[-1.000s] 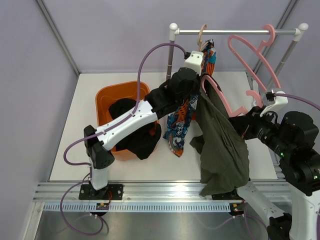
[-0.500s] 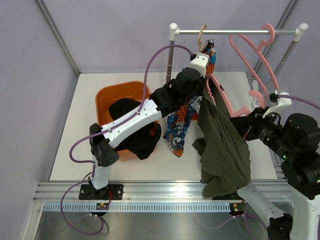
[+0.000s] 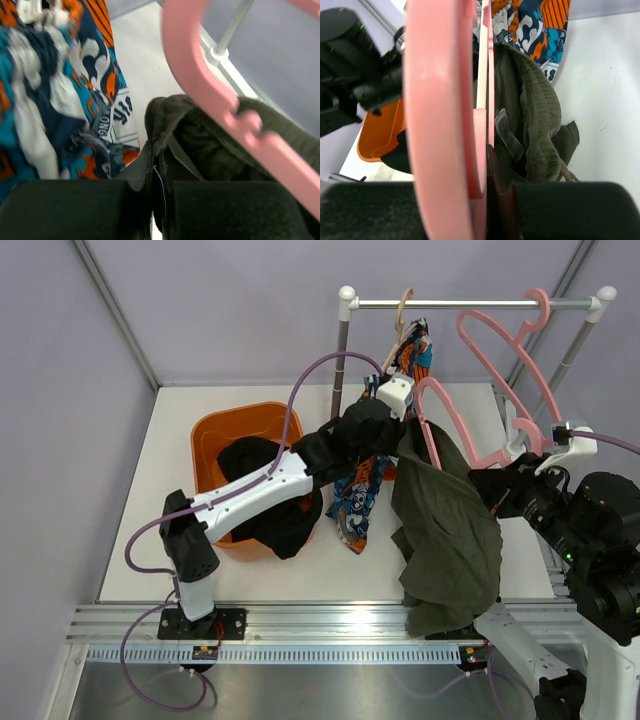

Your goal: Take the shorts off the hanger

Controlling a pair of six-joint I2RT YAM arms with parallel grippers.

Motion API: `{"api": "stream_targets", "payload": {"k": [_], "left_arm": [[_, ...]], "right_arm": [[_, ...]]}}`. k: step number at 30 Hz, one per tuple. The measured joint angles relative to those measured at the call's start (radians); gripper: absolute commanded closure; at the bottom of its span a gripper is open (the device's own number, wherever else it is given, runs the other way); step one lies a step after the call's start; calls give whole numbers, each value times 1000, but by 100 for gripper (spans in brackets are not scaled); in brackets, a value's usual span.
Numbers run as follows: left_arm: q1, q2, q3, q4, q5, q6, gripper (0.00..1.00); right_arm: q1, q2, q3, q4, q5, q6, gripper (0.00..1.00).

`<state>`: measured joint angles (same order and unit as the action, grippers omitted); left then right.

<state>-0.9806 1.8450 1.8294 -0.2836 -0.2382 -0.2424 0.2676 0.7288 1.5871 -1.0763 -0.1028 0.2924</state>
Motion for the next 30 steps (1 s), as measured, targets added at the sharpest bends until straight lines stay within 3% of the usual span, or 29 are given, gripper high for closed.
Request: {"api": "stream_targets", "payload": {"k": [7,15,21,25,30], "left_arm": [[-134,-126,-115,-11,-1,116,100],[-349,-309,-177,-88,105,209,100],[-395,-450,-180,-190,125,242,100],[-401,-539,-103,-276,30,291,100],[-402,-588,112,-294,-158,401,100]], "right_arm": [[1,10,-47,85,66,30,100],[1,142,-30,225,154,44,100],[1,259,39,245,243,42,100],[1,297,64,249,276,41,100],[1,298,81,248,291,39,100]]}}
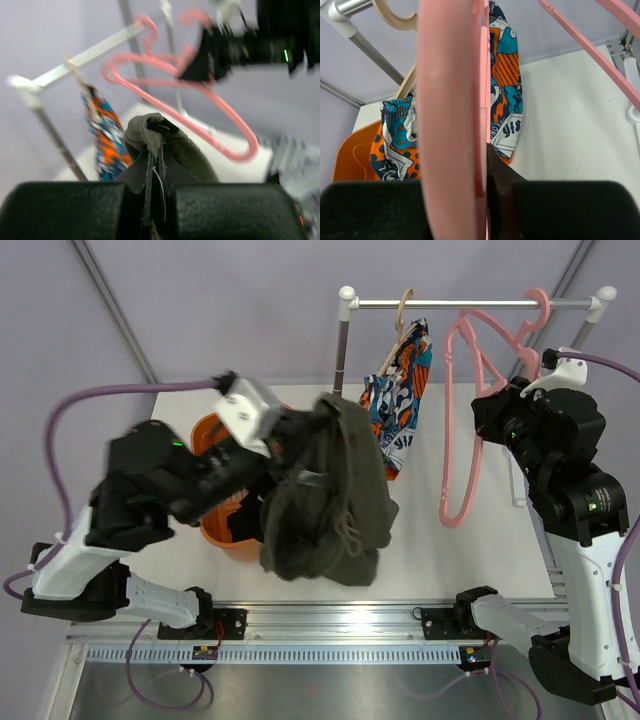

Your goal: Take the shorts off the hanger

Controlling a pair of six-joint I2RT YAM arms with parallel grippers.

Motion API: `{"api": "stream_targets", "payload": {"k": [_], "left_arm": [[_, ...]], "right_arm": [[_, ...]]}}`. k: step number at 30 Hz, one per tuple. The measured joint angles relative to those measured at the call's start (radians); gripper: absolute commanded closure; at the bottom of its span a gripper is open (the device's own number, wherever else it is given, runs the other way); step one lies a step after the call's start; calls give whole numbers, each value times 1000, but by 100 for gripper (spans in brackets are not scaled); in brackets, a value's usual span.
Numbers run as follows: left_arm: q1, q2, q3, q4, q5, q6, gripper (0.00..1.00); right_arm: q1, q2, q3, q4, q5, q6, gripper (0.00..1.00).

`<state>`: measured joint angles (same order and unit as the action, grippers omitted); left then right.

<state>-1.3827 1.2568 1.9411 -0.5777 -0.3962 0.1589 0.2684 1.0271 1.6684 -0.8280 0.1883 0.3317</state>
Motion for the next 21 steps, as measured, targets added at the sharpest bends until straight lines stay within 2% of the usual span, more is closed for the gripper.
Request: {"api": "stream_targets", "payload": {"k": [4,9,13,16,21], "left_arm": [[0,-37,164,107,-132,150,100],[1,-84,171,464,-278,445,100],[44,-67,154,730,-315,660,100],[183,-34,144,805,-301,692,100],[459,-11,43,766,-214,538,100]], "right_arm": [[0,3,21,0,11,-4,100],[0,12,28,0,11,-7,100],[0,31,28,-1,10,-7,100],[0,42,28,-5,9,-7,100],[0,42,28,-7,9,-7,100]]}}
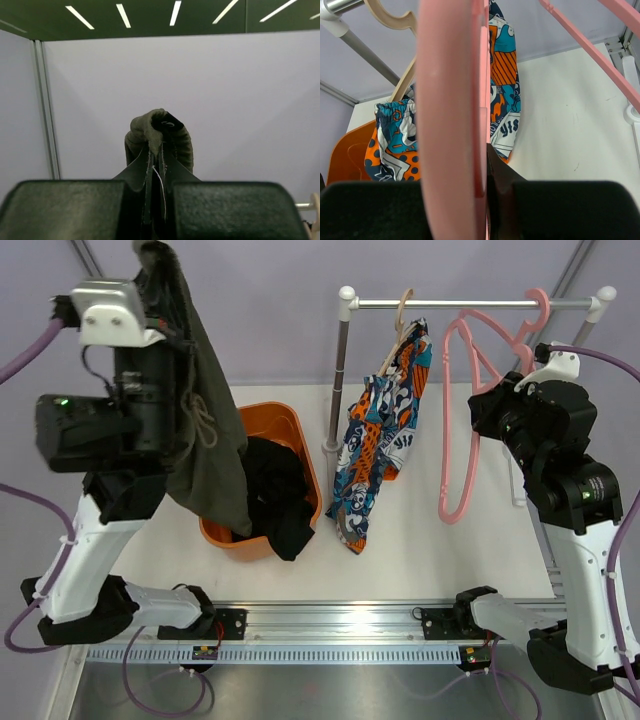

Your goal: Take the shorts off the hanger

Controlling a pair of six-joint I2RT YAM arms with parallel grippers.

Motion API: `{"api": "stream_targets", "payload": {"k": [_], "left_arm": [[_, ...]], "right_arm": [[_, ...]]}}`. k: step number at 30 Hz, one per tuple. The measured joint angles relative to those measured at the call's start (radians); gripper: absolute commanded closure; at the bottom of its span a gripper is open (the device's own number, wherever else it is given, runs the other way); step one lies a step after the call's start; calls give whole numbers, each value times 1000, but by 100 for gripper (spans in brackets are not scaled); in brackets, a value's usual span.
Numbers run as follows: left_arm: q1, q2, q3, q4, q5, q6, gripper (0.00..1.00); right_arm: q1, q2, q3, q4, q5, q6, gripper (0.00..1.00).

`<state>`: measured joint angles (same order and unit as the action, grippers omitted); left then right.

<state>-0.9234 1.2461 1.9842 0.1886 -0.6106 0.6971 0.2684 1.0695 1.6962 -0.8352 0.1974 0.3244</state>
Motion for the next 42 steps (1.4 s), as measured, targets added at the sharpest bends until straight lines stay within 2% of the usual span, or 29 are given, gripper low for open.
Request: {"api": "stream_targets", "payload": {"k": [6,11,15,22,26,29,31,35,38,39,41,42], "left_arm": [[250,97,-39,-152,158,-256,100],[352,166,-44,-264,229,-406,100],[363,113,-209,-276,216,-521,100],[362,-213,-750,-267,117,-787,100],[362,-393,-945,-286,20,-905,100],[365,-471,-1025,-329,-9,-982,100],[365,-468,-1031,-360,-10,-1034,99],[365,-425,-1099,-367,19,-1129,90],[365,-357,-1165,-381,65,-1188,59],[366,-323,-1178,-384,88,-1206,36],[367,-270,-1195,-385,137,-1233,9],[367,-254,-1201,-385,163,-1247,1]], "right_arm": [[0,-2,0,0,-5,0,100],[0,-6,-2,-1,-6,-7,100],[0,-21,-15,-3,-5,-13,100],[0,-66,-37,-25,-5,-15,100],[0,-69,-36,-34,-4,-20,100],[0,-54,-22,-48,-5,-23,100],[0,-34,-5,-58,-5,-22,100],[0,14,15,-76,-3,-23,100],[0,54,31,-96,0,-28,100],[0,70,43,-103,0,-31,100],[0,102,68,-110,1,-38,100],[0,115,80,-113,2,-43,100]]}}
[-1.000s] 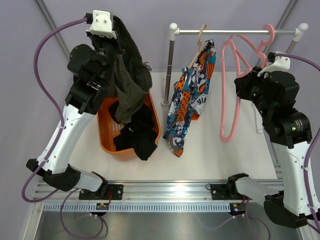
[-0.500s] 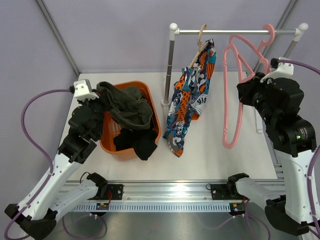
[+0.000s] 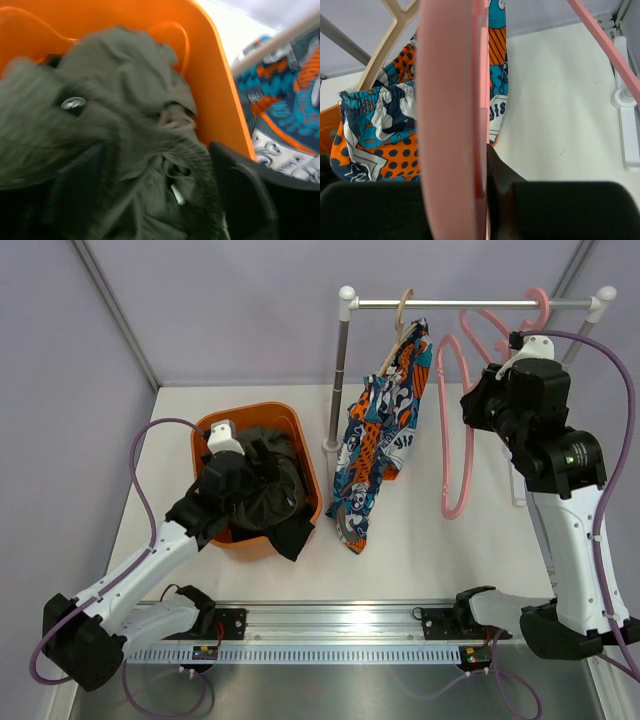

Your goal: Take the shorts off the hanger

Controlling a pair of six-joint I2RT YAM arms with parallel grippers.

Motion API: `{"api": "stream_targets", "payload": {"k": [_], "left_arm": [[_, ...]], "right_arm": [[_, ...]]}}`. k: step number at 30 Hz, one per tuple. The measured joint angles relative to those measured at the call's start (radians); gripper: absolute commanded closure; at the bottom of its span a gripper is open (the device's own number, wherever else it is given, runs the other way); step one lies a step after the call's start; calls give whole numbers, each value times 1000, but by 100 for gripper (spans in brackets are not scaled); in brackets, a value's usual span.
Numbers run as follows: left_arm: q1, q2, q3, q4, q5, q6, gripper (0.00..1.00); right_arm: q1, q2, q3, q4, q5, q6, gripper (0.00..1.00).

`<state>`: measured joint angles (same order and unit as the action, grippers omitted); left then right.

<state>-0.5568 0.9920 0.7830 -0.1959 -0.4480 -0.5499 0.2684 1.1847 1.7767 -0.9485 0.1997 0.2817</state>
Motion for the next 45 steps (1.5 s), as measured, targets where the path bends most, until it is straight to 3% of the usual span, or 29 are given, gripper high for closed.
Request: {"api": "stream_targets", "payload": {"k": [6,19,30,45], "left_arm": [[0,-19,10,-16,94,-37,1],[0,-239,157,-250,201,31,1],[0,-185,509,-377,290,-61,1],[1,-190,576,-460,310,-117,1]], "right_arm": [[-2,147,164,-42,46,-39,100],[-97,507,480,-73,42,-62,100],[-105,590,600,-74,26,-62,100],[-106,601,593,-79,24,-63,100]]}}
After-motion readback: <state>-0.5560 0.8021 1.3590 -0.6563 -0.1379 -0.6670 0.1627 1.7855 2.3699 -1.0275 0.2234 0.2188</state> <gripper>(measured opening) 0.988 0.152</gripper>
